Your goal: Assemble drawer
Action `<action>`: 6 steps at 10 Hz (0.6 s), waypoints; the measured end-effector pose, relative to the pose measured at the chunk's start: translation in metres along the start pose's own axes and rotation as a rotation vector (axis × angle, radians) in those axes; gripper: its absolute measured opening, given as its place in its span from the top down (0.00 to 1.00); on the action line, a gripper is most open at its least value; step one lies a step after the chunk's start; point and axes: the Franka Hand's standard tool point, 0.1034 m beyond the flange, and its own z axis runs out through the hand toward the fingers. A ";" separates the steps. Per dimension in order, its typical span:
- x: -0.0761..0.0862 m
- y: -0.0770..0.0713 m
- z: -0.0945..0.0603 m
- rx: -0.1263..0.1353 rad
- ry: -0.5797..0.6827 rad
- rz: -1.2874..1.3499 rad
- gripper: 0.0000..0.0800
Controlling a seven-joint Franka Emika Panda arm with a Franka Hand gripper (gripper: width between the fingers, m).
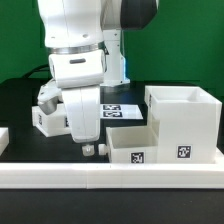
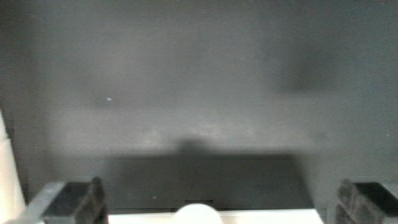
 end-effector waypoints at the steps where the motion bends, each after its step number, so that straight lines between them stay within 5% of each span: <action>1: 0.005 0.008 -0.001 0.000 -0.012 -0.024 0.19; 3: 0.019 0.015 -0.001 0.000 -0.030 -0.062 0.19; 6: 0.020 0.016 -0.001 -0.004 -0.031 -0.063 0.19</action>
Offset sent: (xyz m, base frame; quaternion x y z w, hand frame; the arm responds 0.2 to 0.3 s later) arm 0.0048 0.0208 0.0056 -0.0232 -0.0132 -0.0210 0.9994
